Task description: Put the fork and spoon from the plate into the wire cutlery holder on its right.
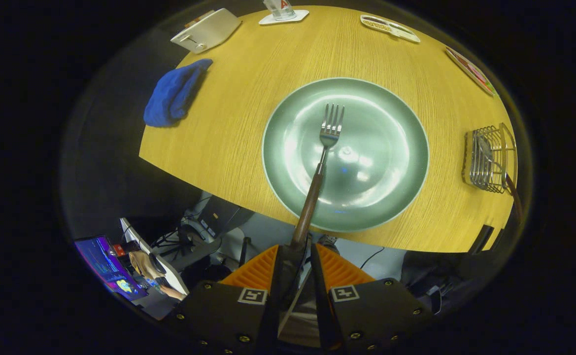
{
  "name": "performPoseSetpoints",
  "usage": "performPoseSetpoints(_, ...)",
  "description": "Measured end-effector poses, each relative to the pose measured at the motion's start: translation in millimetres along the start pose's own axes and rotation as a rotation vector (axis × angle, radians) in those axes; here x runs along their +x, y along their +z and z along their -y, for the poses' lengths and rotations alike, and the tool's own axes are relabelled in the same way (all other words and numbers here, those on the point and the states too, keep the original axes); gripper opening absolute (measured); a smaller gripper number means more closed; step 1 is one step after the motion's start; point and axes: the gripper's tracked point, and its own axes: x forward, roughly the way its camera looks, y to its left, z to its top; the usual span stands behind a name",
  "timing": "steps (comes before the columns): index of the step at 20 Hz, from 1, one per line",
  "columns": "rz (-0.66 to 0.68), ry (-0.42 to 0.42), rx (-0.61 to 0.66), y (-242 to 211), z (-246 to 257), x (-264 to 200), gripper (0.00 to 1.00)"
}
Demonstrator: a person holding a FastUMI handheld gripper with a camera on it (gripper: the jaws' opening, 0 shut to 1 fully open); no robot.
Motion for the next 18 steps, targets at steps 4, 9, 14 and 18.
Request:
performPoseSetpoints(4, -0.023, 0.005, 0.031, 1.7, 0.2, 21.3, 0.33)
performPoseSetpoints(9, -0.024, 0.001, 0.048, 7.8, 2.9, 37.3, 0.33)
performPoseSetpoints(14, 0.004, -0.001, 0.048, 9.3, 14.7, 37.4, 0.2)
performPoseSetpoints(18, 0.024, -0.049, -0.034, 10.6, 32.9, 23.1, 0.05)
